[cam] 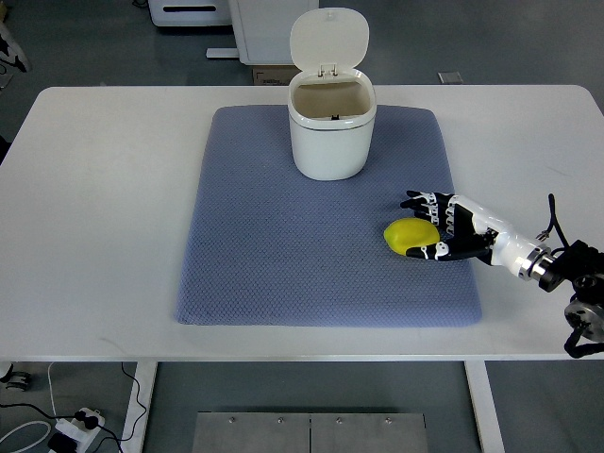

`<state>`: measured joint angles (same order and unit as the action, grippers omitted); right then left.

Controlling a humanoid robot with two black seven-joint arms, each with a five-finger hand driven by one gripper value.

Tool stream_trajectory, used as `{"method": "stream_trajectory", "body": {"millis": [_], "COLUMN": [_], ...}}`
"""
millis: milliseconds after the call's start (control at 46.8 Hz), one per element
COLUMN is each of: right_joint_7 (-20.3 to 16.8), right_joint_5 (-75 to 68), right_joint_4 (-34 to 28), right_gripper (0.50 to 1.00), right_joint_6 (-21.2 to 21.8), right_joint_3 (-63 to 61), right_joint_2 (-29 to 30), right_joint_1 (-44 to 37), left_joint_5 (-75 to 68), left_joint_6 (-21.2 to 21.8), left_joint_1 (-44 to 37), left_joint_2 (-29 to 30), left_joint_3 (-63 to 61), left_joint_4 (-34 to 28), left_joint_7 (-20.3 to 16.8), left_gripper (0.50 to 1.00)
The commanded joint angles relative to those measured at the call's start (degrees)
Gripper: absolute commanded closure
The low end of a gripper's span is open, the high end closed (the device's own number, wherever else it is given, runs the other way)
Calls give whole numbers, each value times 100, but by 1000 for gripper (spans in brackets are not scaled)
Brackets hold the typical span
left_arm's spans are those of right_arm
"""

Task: Put lemon in trash with right hand
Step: 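Close the right hand fingers around the yellow lemon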

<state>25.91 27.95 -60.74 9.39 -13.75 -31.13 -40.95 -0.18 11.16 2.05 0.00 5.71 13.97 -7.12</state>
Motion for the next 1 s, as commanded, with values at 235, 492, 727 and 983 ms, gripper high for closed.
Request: {"method": "stream_trajectory", "body": {"millis": [235, 492, 727, 983], "right_joint_7": [-15, -24, -42, -59], "right_joint_5": [0, 97, 115, 115], "right_joint_4": [212, 230, 230, 230], "right_gripper": [563, 567, 695, 992], "right_joint_6": [1, 1, 1, 10], "right_joint_3": [-14, -14, -14, -23], "right_joint_2": [178, 187, 195, 195], "right_joint_1": [8, 70, 122, 114], "left_joint_5": [0, 0, 0, 0], "left_joint_6": [0, 0, 0, 0], "left_joint_1": [-3, -3, 6, 6], "left_joint_2": [0, 0, 0, 0], "left_joint_3": [0, 0, 0, 0], "left_joint_4": [0, 0, 0, 0], "left_joint_7": [0, 0, 0, 0], "left_gripper": [500, 500, 500, 500]}}
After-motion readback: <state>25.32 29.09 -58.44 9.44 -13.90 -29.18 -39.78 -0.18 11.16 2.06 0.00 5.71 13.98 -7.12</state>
